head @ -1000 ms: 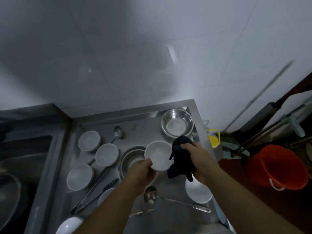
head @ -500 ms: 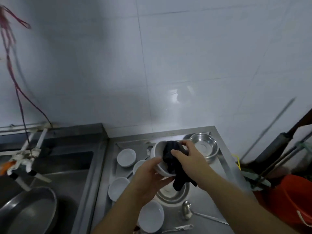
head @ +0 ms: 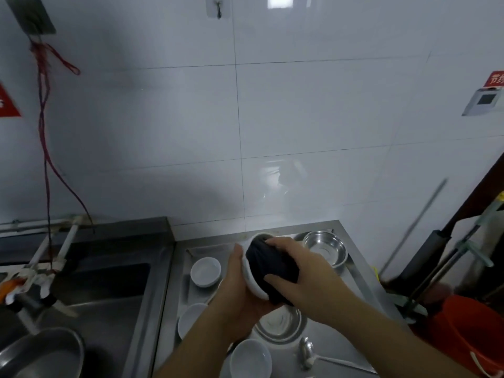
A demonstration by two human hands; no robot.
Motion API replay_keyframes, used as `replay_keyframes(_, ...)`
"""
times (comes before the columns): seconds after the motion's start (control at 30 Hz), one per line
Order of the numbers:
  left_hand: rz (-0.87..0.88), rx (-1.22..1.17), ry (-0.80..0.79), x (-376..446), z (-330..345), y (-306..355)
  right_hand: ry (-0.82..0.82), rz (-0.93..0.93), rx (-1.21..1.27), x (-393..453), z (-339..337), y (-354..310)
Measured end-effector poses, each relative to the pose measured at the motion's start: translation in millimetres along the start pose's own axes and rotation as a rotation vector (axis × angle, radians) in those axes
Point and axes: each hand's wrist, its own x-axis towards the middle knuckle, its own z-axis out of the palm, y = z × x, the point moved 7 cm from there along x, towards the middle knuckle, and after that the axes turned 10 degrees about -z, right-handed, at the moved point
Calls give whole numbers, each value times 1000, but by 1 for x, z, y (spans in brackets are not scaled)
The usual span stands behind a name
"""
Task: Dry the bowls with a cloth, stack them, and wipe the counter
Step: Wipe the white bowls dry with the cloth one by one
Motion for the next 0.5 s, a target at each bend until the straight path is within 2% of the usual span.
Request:
replay_keyframes(0.13, -3, -6, -24, -5, 4, -2, -189, -430, -455, 1, -3, -19)
replay_keyframes(0.23, -45, -29, -38, -10, 7, -12, -212, -692, -626, -3, -4, -31)
replay_keyframes(0.3, -57, -69, -38, -12, 8, -17, -230, -803, -712, -7, -2, -34)
replay_keyframes(0.4, -47, -120, -45, -14, 10, -21, -234, -835, -800, -5, -1, -38)
replay_keyframes(0.5, 15, -134, -24, -16, 10, -13, -233, -688, -852, 6, 2, -41)
